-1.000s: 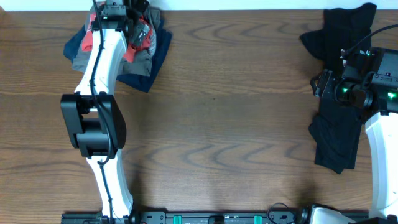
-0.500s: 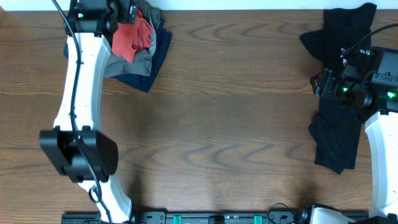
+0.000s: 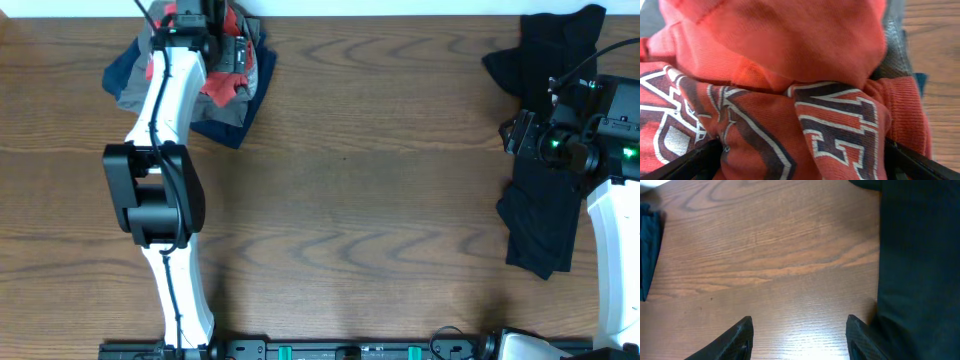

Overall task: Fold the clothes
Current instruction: 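Lower the t-shirt onto the grey and navy stack and open the left gripper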

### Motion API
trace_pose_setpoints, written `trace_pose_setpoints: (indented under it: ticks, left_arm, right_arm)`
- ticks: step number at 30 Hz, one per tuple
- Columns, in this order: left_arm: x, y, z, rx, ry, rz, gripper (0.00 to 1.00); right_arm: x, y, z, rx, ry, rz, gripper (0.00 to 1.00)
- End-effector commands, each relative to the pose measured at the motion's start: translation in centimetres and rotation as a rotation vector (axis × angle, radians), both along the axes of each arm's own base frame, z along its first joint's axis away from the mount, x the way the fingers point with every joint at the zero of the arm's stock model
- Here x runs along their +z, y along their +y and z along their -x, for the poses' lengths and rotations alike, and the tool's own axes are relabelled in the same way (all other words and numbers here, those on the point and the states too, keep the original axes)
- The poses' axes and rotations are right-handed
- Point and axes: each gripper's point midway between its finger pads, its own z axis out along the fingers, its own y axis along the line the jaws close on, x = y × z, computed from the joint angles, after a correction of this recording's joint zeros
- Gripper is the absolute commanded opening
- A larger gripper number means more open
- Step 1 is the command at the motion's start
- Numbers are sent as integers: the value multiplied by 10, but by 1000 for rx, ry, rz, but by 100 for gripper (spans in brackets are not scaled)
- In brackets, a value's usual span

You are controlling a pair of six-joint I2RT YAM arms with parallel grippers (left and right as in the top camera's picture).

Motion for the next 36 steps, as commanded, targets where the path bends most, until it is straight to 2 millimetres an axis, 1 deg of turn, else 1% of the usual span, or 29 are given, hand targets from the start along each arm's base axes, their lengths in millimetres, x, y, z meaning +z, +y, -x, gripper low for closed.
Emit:
trace_pose_setpoints:
  ticks: [1, 2, 3, 5, 7, 9, 10, 11, 13, 14, 17, 20, 23, 24, 25, 27, 30, 31, 34, 36]
  left_arm:
    - [-50, -8, 8, 14, 103, -10, 100]
    - [-54, 1, 9, 38, 113, -42, 100]
    - [-54, 9, 11, 59, 118, -65, 98]
    - [-50, 27, 13, 103, 119, -103, 98]
    - [-39, 46, 15, 140, 109, -119, 98]
    - [-21, 61, 18, 166, 89, -120, 98]
    - [-9, 69, 20, 180, 73, -119, 98]
    - [3, 74, 22, 191, 57, -118, 98]
    - [31, 80, 27, 203, 19, -112, 98]
    - [50, 80, 31, 206, -8, -111, 98]
    - [103, 78, 43, 207, -90, -106, 98]
    - [153, 68, 59, 192, -168, -94, 98]
    - [187, 63, 71, 186, -234, -90, 98]
    - [194, 63, 74, 186, -250, -89, 98]
    - [201, 62, 76, 186, -263, -87, 98]
    - [209, 63, 79, 188, -279, -87, 98]
    - [210, 63, 80, 188, -281, -87, 98]
    - [209, 63, 80, 188, -279, -87, 98]
    - [208, 63, 80, 187, -276, -88, 98]
    - [208, 63, 80, 187, -276, -88, 98]
  right_arm:
    - [-1, -2, 0, -13, 3, -10, 57]
    - [-1, -2, 0, -12, 6, -11, 57]
    - [-1, -2, 1, -12, 8, -11, 57]
    - [-2, -1, 1, -5, 10, -6, 57]
    - [-2, -2, 1, -3, 10, -4, 57]
    - [-2, -1, 1, 2, 7, -2, 58]
    - [-1, 0, 1, 17, 2, -1, 60]
    - [0, 2, 0, 35, -5, 0, 68]
    - [7, 2, 0, 51, -21, 13, 96]
    - [13, 2, 0, 54, -29, 17, 99]
    - [38, 2, 4, 80, -57, 49, 99]
    - [69, 0, 11, 101, -76, 99, 99]
    - [96, -4, 24, 102, -76, 153, 99]
    - [102, -4, 28, 108, -76, 158, 99]
    - [108, -2, 34, 112, -71, 158, 99]
    - [113, 3, 43, 123, -58, 144, 99]
    - [116, 20, 54, 172, -56, 87, 99]
    - [119, 27, 56, 191, -65, 56, 99]
    - [129, 51, 59, 209, -83, -112, 99]
    - [131, 57, 59, 185, -72, -175, 99]
